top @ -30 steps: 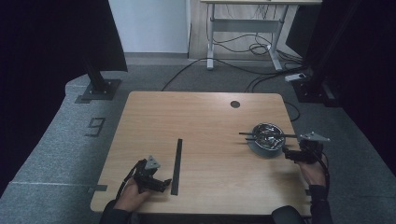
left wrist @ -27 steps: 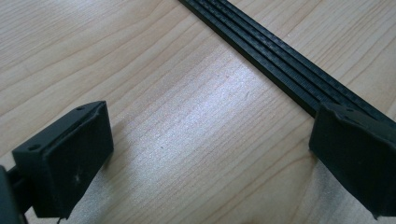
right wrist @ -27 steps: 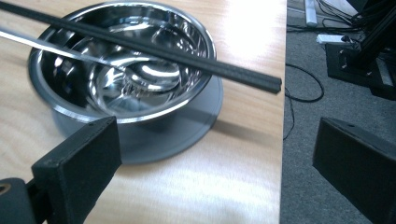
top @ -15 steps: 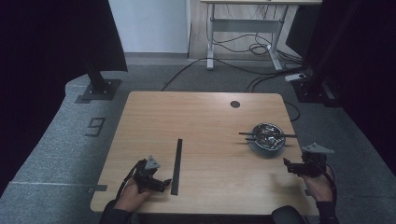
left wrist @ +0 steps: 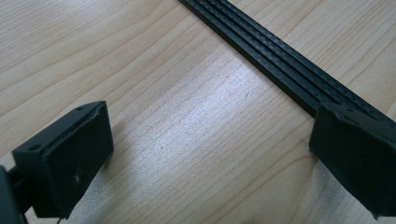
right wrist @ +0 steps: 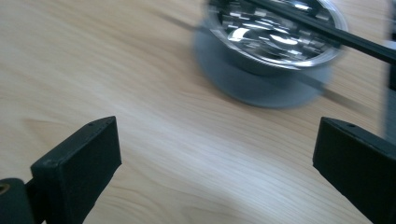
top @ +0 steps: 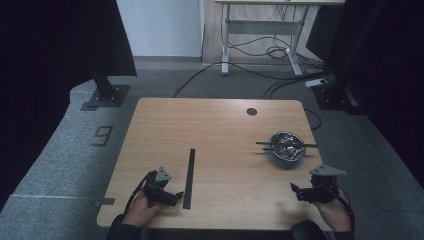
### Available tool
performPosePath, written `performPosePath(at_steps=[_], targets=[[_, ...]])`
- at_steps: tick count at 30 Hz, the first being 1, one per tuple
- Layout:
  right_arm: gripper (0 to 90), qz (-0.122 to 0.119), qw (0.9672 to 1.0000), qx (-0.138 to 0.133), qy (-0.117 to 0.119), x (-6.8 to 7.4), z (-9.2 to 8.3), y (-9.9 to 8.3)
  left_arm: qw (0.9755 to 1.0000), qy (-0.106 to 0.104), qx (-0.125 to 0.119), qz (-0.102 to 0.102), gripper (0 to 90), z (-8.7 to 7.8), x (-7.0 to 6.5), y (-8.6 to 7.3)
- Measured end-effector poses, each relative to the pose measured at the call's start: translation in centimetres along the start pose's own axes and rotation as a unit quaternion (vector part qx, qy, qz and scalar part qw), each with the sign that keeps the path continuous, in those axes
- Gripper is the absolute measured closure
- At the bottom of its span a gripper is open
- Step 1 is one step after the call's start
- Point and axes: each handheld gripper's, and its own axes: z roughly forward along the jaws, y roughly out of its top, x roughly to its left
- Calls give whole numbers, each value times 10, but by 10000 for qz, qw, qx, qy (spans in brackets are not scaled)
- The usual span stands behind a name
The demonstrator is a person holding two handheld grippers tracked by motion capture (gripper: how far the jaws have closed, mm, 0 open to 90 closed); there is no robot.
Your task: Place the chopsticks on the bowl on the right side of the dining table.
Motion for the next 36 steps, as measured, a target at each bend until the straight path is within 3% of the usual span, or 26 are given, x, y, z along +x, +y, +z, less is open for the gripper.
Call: performPosePath(at_steps=[11, 19, 23, 29, 36], targets=[[0, -584, 9961, 60, 657, 47, 33, 31, 10000, 1, 1, 3, 0, 0, 0, 0], [0, -891, 9900, 328, 1045, 75, 58, 52, 10000, 1, 6, 7, 0, 0, 0, 0], [0, -1108, 9868, 458, 1089, 87, 72, 59, 10000, 2, 5, 6, 0, 0, 0, 0], [0, -1117, 9851, 484, 1212, 96, 93, 65, 10000, 1, 4, 4, 0, 0, 0, 0], [0, -984, 9858, 424, 1293, 102, 118, 64, 10000, 1, 1, 0, 0, 0, 0, 0]])
